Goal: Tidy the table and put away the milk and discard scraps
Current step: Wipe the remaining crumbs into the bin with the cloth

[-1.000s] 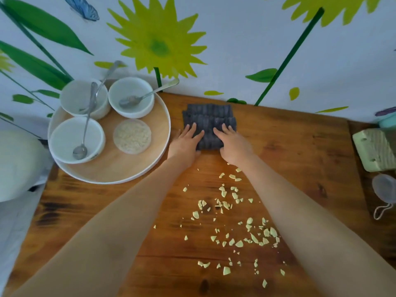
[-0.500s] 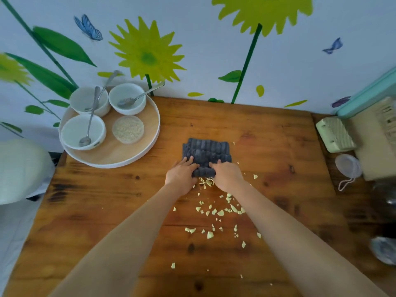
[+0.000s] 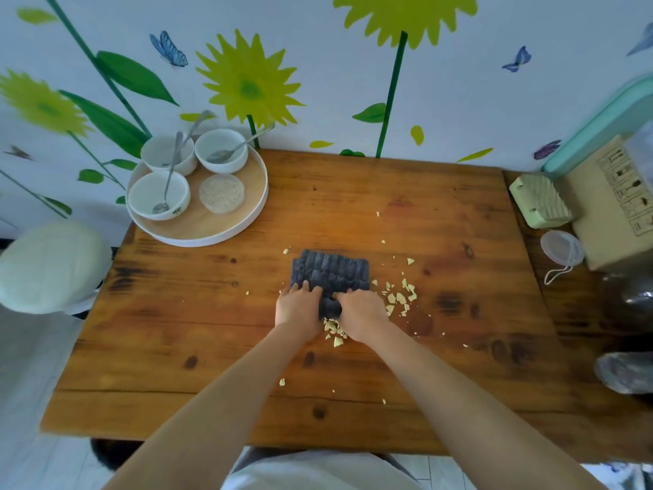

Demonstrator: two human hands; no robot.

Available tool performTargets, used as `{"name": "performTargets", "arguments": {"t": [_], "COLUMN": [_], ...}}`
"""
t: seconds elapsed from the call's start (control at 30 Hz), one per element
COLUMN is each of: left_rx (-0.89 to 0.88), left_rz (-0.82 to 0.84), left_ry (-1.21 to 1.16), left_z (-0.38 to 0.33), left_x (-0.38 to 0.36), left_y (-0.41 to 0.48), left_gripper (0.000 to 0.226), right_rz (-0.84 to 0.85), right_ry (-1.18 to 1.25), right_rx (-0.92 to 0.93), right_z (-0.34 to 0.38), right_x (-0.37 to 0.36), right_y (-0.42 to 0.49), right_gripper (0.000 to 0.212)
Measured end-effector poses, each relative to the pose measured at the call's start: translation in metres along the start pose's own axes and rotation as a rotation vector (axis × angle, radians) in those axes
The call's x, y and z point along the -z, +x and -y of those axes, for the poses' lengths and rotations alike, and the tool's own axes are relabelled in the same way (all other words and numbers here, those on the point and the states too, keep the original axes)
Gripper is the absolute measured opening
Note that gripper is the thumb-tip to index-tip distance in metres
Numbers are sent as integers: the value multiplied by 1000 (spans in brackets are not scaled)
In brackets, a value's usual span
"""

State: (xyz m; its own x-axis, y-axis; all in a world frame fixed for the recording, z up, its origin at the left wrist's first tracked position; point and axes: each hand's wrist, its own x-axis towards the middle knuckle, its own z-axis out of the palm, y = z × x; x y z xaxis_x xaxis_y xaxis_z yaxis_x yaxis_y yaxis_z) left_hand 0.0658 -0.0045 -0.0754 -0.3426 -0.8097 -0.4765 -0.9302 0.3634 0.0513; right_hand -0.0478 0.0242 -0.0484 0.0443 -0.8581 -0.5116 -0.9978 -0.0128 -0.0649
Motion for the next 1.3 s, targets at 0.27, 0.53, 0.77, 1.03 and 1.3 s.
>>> {"name": "performTargets", "arguments": {"t": [0.27,0.53,0.77,1.03,1.3], "left_rx": [0,-87,-127,-134,-198], "left_rz": [-5,-71,-204,-358,-44], "left_ry": [23,5,-73,-116,-107], "left_z": [-7,-13,-16,-31,-47], "left_x": [39,113,180,226,131], "left_y": [8,39,86,155,197], "left_gripper": [24,24,24,26,49], "right_rz": [113,94,-38,-178,78], "right_ry": [269,512,458,322,53], "right_rx": [-94,-157,-155,-146,-44], "right_z": [-23,-50,-81,-127,-148], "right_x": [25,82,153,215,146], "right_y": [15,32,66,123,152], "right_gripper": [18,34,30,19,34]}}
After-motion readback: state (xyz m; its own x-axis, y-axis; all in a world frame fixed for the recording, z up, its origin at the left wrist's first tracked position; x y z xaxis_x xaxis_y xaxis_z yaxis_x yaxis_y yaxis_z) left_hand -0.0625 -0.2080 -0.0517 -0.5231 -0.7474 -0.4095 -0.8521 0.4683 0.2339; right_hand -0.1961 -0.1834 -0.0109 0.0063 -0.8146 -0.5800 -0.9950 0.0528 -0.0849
